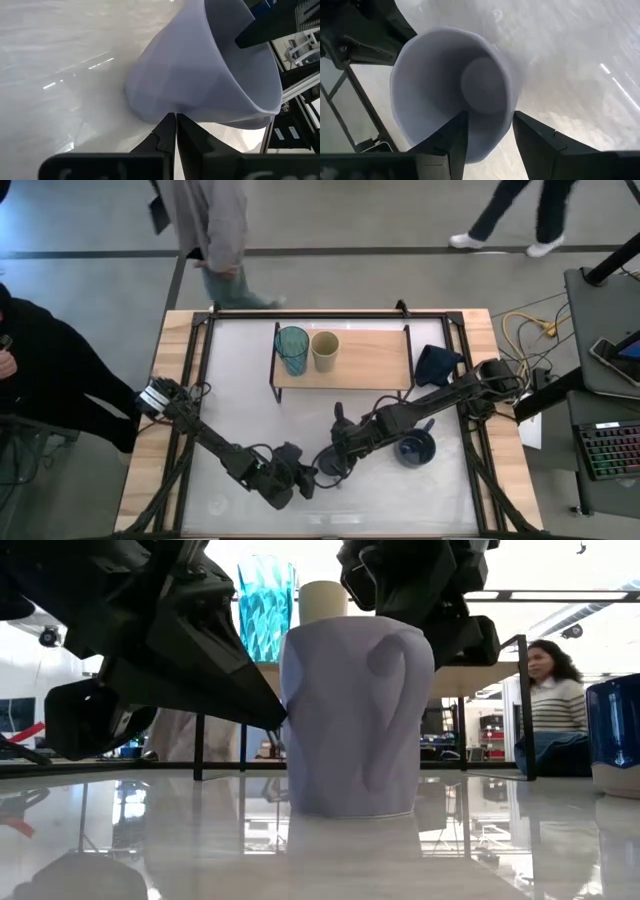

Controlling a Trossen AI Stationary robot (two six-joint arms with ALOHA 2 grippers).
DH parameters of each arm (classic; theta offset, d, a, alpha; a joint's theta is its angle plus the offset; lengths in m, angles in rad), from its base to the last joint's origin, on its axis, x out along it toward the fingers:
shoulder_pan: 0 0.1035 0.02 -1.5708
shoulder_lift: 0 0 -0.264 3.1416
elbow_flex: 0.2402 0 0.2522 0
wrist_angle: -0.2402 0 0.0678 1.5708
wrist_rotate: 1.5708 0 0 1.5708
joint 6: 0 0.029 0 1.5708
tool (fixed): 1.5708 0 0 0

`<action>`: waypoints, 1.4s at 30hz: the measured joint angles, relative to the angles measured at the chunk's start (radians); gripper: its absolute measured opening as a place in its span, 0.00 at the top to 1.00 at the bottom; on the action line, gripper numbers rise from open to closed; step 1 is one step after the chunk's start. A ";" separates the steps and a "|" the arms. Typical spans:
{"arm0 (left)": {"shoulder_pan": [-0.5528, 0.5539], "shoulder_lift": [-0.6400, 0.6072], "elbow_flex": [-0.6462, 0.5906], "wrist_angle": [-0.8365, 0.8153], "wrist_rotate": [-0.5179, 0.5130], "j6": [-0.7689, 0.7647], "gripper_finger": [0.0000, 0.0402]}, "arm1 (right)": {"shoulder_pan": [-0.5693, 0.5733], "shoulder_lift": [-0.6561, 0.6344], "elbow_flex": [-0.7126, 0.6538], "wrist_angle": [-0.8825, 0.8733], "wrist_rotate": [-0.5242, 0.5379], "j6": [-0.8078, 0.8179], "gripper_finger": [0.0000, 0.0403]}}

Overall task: Stack small to large cups/mugs on shelf
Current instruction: Put the purple mug on the shelf

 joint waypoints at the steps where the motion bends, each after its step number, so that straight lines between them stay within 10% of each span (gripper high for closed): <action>1: 0.001 0.000 0.000 0.000 0.001 0.002 1.00 | -0.002 0.000 0.000 0.000 0.001 0.000 0.63; 42: 0.022 -0.093 -0.018 -0.173 0.025 0.039 1.00 | -0.018 0.021 0.000 -0.005 -0.033 0.032 0.77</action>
